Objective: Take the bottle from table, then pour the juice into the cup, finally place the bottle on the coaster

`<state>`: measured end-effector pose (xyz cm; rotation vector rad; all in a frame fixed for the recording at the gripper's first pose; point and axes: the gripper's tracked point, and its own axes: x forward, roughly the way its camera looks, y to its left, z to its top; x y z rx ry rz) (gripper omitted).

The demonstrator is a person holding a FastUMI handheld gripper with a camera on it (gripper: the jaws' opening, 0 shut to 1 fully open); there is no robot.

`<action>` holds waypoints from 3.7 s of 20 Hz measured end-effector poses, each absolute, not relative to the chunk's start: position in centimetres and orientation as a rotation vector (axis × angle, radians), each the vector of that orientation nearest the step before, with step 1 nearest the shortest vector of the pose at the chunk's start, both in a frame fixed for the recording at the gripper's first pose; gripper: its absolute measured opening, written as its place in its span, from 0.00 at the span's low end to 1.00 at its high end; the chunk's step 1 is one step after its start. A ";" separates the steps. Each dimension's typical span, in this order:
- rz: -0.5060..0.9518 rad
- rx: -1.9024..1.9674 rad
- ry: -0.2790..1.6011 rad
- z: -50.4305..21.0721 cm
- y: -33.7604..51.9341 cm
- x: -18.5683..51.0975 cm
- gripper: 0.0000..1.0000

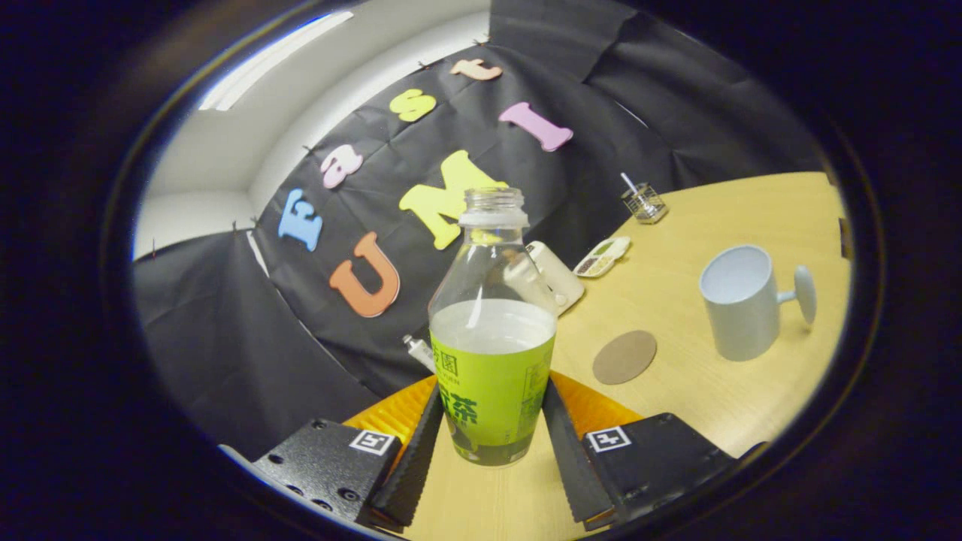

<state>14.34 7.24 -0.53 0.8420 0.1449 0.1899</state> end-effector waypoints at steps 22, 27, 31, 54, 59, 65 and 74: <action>0.210 1.742 0.061 2.1 3.6 17.6 0.77; 0.206 1.850 0.046 2.5 2.9 17.6 0.77; 0.209 1.881 0.046 2.9 2.5 17.5 0.77; 0.244 2.034 0.000 5.4 1.1 17.8 0.77; 0.252 2.074 -0.020 6.0 0.6 17.9 0.77; 0.261 2.117 -0.039 6.5 0.3 17.8 0.77; 0.300 2.202 -0.048 8.4 0.4 17.9 0.77</action>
